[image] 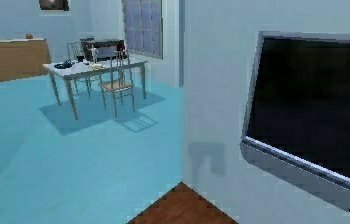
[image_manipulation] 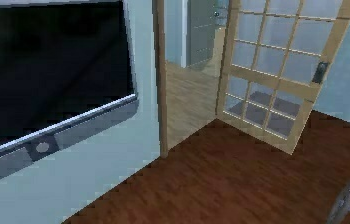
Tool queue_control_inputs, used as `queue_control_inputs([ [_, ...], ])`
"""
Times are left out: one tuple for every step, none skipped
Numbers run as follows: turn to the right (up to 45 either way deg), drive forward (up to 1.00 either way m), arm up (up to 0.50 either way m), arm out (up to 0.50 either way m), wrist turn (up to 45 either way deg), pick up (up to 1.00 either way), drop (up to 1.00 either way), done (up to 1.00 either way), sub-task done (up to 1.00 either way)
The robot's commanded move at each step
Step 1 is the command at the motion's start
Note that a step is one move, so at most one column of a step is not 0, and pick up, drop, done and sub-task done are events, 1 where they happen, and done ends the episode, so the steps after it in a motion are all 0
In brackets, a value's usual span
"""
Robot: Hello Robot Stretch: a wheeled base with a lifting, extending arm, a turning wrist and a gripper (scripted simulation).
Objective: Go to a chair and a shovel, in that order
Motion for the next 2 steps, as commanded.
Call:
queue_control_inputs([
  [-45.0,0.00,0.00,0.00,0.0,0.00,0.00,0.00,0.00],
  [-33.0,0.00,0.00,0.00,0.0,0.00,0.00,0.00,0.00],
])
